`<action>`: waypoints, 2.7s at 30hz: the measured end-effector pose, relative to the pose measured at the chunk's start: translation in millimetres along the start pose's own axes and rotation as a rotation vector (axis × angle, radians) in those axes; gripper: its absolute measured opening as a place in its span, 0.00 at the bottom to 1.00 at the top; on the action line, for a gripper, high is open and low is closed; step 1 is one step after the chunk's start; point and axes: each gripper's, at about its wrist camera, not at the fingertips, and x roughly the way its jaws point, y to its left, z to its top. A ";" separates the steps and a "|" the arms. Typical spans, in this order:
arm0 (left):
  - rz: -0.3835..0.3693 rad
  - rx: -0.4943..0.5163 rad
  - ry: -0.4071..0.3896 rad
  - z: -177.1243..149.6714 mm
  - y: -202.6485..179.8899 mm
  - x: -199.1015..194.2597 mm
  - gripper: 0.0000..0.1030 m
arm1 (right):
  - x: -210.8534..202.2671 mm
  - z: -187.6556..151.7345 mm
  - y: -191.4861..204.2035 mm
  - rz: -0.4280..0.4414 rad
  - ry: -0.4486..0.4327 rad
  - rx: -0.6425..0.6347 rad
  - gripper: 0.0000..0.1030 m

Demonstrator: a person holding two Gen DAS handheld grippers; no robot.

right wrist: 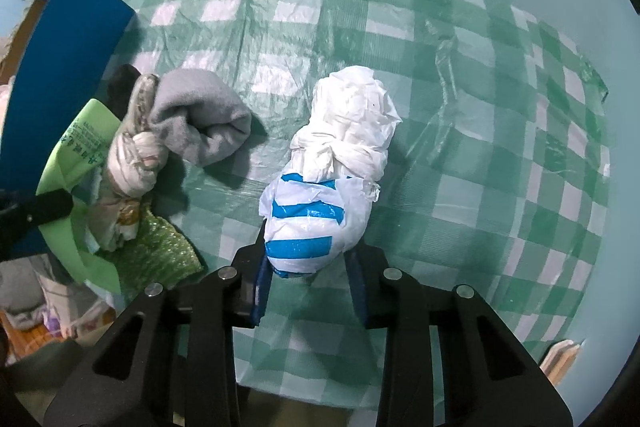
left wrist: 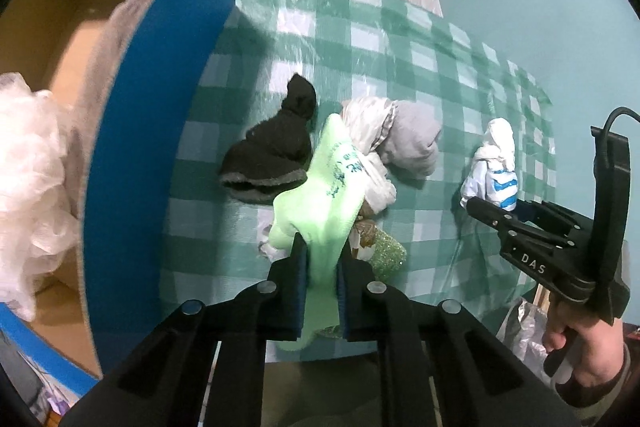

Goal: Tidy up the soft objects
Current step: 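Lift the green cloth with the left tool while the right tool lifts the striped cloth, then carry both cloths over the cardboard box and open both tools to drop them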

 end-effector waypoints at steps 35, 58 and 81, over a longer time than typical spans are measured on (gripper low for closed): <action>0.057 0.176 -0.205 2.3 -27.0 -93.0 0.06 | -119.8 10.1 55.5 0.026 -0.125 -0.177 0.29; 0.084 0.188 -0.260 6.9 -2.8 -127.1 0.06 | -153.0 37.0 102.5 0.049 -0.180 -0.280 0.29; 0.153 0.119 -0.298 30.0 66.1 -147.3 0.06 | -134.1 86.1 192.5 0.113 -0.160 -0.455 0.29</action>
